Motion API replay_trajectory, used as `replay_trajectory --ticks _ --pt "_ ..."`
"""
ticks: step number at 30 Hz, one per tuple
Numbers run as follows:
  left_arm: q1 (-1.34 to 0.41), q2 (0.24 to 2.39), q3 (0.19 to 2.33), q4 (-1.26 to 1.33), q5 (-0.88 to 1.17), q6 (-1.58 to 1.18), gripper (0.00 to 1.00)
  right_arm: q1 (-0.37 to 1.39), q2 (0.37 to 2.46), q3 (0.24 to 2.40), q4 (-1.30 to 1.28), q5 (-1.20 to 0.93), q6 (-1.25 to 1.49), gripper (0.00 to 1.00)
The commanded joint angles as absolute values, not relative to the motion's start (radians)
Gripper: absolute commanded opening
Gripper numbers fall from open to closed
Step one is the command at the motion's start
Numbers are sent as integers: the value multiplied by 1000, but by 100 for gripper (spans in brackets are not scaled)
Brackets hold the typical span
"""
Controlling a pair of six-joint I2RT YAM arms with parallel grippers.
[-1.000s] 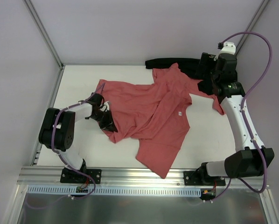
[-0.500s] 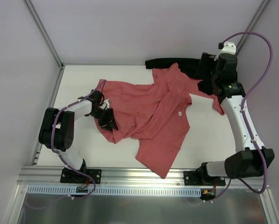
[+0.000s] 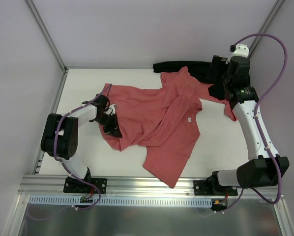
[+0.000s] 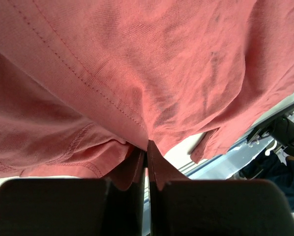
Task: Fold and stack the t-shirts
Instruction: Flatten out the tshirt
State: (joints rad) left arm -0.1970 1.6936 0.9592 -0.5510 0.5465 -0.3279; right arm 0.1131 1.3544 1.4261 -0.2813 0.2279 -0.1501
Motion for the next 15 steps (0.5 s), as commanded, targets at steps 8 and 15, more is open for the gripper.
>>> replay_trajectory --ticks 8,15 --pt "-190 1545 1072 -693 358 -284 0 117 1348 1451 -253 239 -156 99" --pt "-135 1483 1173 -719 207 -285 0 117 1371 1456 -253 224 -147 100"
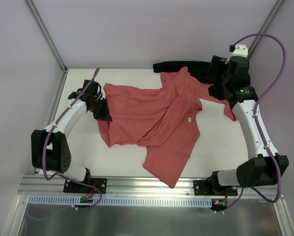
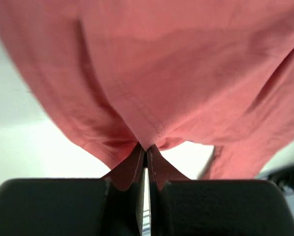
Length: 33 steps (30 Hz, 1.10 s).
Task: Fold and stack the t-shirts
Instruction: Flatten out the tshirt
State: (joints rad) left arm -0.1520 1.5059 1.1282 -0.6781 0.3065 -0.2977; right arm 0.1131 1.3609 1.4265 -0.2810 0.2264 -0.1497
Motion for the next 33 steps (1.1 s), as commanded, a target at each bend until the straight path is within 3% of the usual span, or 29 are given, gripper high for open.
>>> replay_trajectory --ticks 1,21,33 --pt "-130 1492 1196 -724 174 -284 0 117 1371 1462 -253 224 -149 100" --pt "-31 1673 1426 -689 -89 -216 0 117 1382 1436 -255 218 -183 100" --pt "-20 1850 1660 -690 -94 -224 0 115 1388 1420 -259 216 -184 100"
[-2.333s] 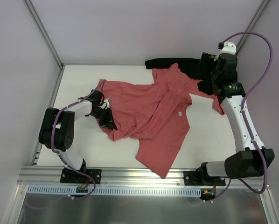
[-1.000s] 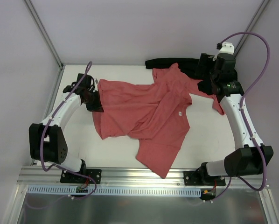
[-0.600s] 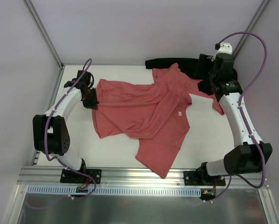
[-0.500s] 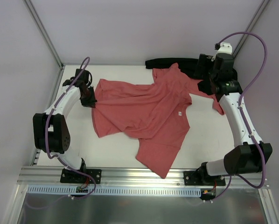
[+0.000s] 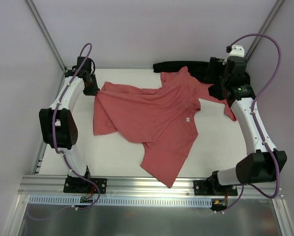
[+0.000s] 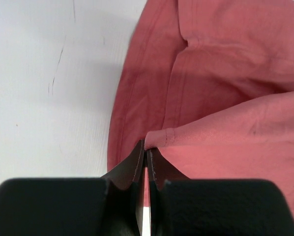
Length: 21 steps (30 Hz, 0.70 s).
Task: Fold and stack the t-shirts
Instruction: Flatten out the tshirt
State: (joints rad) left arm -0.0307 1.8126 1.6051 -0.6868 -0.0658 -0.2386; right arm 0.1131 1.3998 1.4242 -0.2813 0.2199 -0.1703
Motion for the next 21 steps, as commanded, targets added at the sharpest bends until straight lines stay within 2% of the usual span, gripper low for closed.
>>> replay_trajectory --ticks 1,5,6,7,8,9,12,16,21 --pt "-18 1858 1675 -693 -103 -219 0 115 1390 1416 -261 216 -186 99" --pt "-11 1900 1698 -695 -95 -215 0 115 1390 1408 -259 219 -189 99" --pt "-9 1905 1701 -698 -89 -216 6 115 1390 1408 -258 218 -189 99" --pt "-11 1907 1698 -704 -87 -219 26 115 1391 1408 -258 218 -189 100" --pt "-9 1901 1691 -706 -84 -221 89 115 1394 1410 -258 216 -187 100" --pt "-9 1893 1681 -707 -84 -221 99 115 1394 1411 -261 216 -183 100" --pt "-8 1835 1620 -704 -77 -221 99 115 1387 1404 -279 209 -163 100" --pt "-8 1706 1423 -684 76 -256 99 120 1322 1309 -305 216 -172 99" --pt "29 1523 1152 -549 438 -357 99 120 1215 1172 -414 207 -150 100"
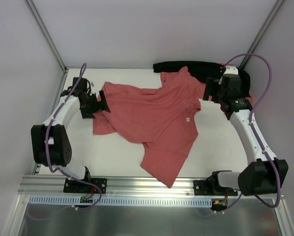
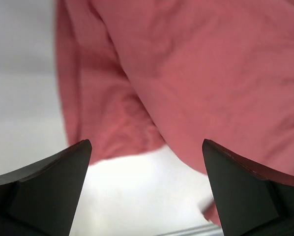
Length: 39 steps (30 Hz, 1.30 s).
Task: Fold and stack the t-shirts
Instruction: Flatten out the tshirt
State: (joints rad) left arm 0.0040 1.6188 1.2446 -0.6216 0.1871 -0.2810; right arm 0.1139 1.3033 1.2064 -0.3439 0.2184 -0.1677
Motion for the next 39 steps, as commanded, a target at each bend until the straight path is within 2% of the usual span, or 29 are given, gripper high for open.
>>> replay_trajectory --ticks 1,3,7,13,18,27,34,39 --pt "28 1500 1088 -499 474 -373 99 123 1183 1142 -445 206 -125 100" --pt "28 1439 1046 -476 543 -400 99 130 1149 1109 -532 178 -100 100" --pt "28 1373 991 -526 509 -336 99 182 1043 964 -617 143 -54 99" --pt "26 1324 897 -477 499 -373 99 254 1064 841 -707 23 35 100" --pt "26 1312 913 -482 491 -374 99 293 1175 836 -672 12 46 99" --pt "26 1330 960 -497 483 -374 99 362 1492 1012 -626 -143 64 100" --pt "26 1359 989 -503 476 -376 99 437 1643 1115 -635 -208 64 100" --pt "26 1385 1026 -518 472 -371 99 440 1724 1097 -634 -196 60 100"
